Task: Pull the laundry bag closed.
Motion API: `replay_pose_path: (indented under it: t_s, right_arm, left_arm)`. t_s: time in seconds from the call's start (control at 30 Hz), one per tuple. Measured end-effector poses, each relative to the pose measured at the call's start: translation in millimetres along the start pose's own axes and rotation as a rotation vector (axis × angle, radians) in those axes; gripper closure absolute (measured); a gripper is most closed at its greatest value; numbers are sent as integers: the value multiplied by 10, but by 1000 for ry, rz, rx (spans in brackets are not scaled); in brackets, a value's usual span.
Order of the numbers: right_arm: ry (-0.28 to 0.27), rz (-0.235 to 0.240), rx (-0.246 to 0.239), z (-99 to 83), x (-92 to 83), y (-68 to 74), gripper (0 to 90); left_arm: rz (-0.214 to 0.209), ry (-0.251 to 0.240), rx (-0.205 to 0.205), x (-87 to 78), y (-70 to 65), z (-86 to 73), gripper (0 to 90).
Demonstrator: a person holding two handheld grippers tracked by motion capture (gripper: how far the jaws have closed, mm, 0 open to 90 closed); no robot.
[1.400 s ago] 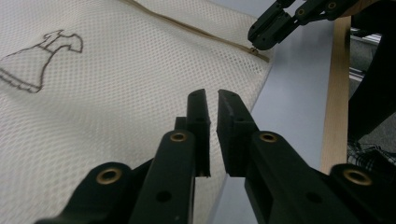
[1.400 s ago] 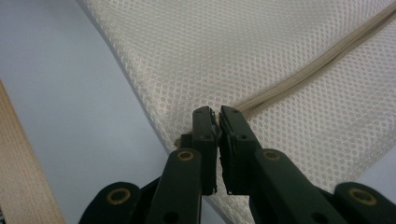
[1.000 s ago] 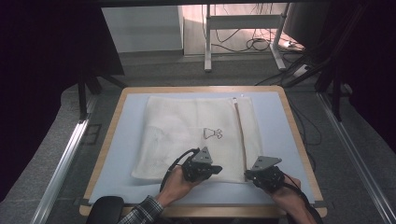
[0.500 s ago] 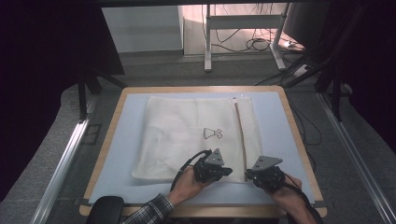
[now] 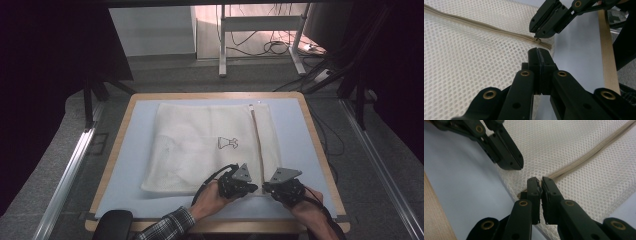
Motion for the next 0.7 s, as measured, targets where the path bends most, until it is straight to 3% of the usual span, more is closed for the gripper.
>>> replay_pose_path:
  t_s: [0.33,0.7]
  right_arm:
    - [5,1,-7,-3,3,4,841]
    - [24,-23,-55,4,27,9,855]
  left_arm:
    - [8,12,7,103,-21,-7,899]
    - [25,16,24,106,-44,-12,900]
Point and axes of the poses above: each handheld gripper's, and its own axes: x roughly forward along the jaws, z roughly out of its top, y roughly to its left, the point moved 3 cm from there along x, roughly forward along the jaws, and after that the axes turned 7 degrees about y, right-handed, at the moved point
